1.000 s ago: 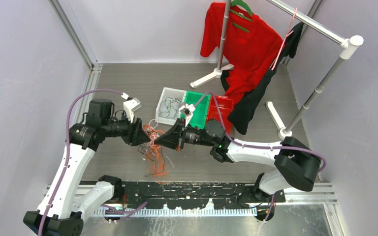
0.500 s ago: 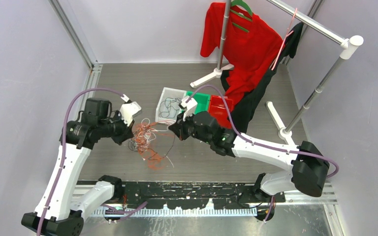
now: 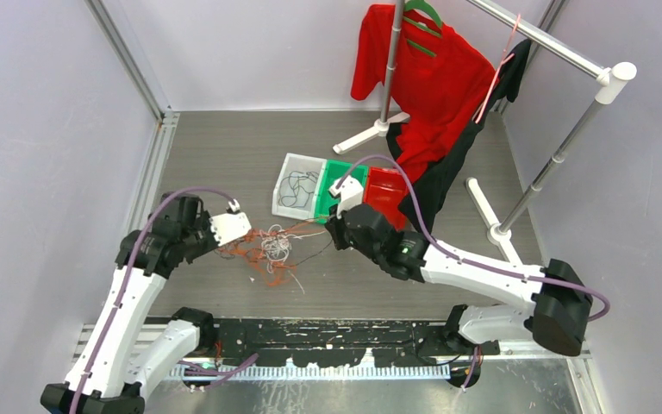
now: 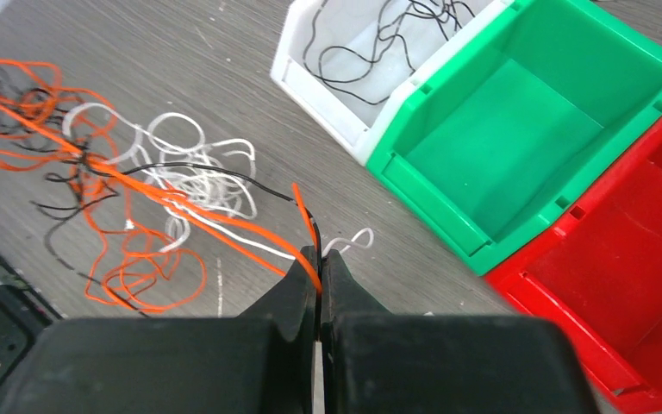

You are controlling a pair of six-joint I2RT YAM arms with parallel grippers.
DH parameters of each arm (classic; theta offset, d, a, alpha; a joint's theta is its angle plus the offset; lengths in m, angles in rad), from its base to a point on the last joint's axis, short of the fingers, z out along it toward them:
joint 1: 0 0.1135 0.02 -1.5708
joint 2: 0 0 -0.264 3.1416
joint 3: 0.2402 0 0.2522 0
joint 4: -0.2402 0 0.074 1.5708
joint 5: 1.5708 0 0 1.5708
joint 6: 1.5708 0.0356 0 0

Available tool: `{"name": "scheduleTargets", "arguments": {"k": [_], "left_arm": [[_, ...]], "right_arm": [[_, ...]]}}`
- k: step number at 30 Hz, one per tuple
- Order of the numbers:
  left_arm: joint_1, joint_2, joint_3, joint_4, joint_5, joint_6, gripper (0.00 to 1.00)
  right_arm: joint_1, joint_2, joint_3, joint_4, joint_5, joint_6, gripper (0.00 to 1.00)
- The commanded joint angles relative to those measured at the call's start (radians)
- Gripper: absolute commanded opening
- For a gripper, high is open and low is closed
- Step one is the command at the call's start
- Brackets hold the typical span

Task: Untangle the cables
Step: Untie the cable.

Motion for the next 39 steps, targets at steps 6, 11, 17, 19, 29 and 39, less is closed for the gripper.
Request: {"name": "scheduleTargets", "arguments": {"k": [6,11,17,19,29,39], "left_arm": [[0.080,0.010,-0.188,0.175,-0.276,0.266,0.00],[0.212,0.080,-0.257,0.266,-0.237,0.356,0.00],[0.263,0.171,-0.157,0.104,-0.027,0.236,0.00],[0.262,0.178,-0.109,0.045,0.060,0.190,0.00],[0.263,0.240,0.124,-0.168,0.310,0.048,0.00],[0.263,0.222,0.554,-0.405,0.659,-0.042,0.00]], "right_arm": [[-0.011,-0.227,-0.075,-0.147,0.150,0.029,0.01],[-0.019,-0.339,-0.100,-0.221,0.220,0.037,0.02],[-0.024,-0.357,-0.127,-0.173,0.056,0.068,0.14],[-0.023,-0.327,-0.131,-0.134,-0.032,0.090,0.17],[-0.023,-0.257,-0.103,-0.016,-0.272,0.132,0.32],[-0.022,-0.049,0.052,0.193,-0.458,-0.058,0.69]]}}
